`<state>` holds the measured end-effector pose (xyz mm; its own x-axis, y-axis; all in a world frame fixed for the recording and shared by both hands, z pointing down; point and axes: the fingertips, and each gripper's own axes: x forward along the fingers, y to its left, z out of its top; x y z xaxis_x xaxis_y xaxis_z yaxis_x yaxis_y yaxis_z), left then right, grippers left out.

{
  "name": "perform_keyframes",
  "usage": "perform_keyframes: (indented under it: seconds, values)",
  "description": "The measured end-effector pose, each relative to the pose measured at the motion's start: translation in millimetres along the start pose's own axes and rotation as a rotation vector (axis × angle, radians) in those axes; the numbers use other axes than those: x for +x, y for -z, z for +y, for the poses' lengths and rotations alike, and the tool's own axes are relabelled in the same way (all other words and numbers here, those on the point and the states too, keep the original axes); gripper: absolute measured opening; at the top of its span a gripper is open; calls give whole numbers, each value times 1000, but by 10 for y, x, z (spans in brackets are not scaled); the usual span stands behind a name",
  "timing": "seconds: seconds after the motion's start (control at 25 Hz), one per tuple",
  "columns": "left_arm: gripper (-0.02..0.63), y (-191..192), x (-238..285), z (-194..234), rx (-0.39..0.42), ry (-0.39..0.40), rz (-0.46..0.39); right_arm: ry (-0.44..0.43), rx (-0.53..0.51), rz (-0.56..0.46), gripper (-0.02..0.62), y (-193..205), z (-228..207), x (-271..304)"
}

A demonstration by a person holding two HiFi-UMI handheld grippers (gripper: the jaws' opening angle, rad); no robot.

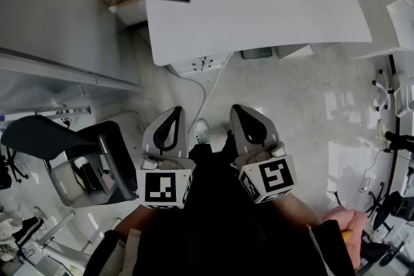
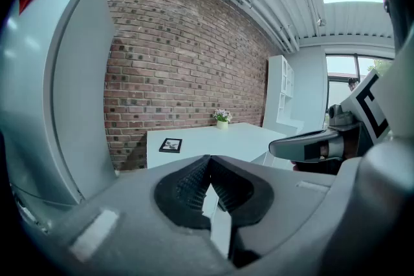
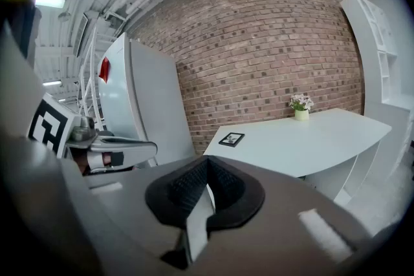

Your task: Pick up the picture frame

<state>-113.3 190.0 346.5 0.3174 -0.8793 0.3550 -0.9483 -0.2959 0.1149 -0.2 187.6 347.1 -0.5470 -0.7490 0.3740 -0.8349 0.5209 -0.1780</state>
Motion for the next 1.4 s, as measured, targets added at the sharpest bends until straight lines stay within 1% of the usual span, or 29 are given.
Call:
perform_keyframes:
  seconds: [0.44, 0.72, 1.04, 1.24, 1.4]
  values:
    - [0, 19, -1, 36, -12, -9, -12, 12, 5, -11, 0, -33, -35, 12]
    - [0, -39, 75, -33, -18, -21, -22, 34, 36, -31, 2, -140, -256, -35]
    - [0, -212, 327, -161, -18, -70, -15, -26, 12, -32, 2, -321, -509, 99]
    - [0, -426, 510, -299, -11, -95, -17, -48, 37, -43, 2, -448, -754, 156]
    - [0, -489, 595, -349, 4, -126, -11, -79, 47, -42, 2, -460, -862, 213]
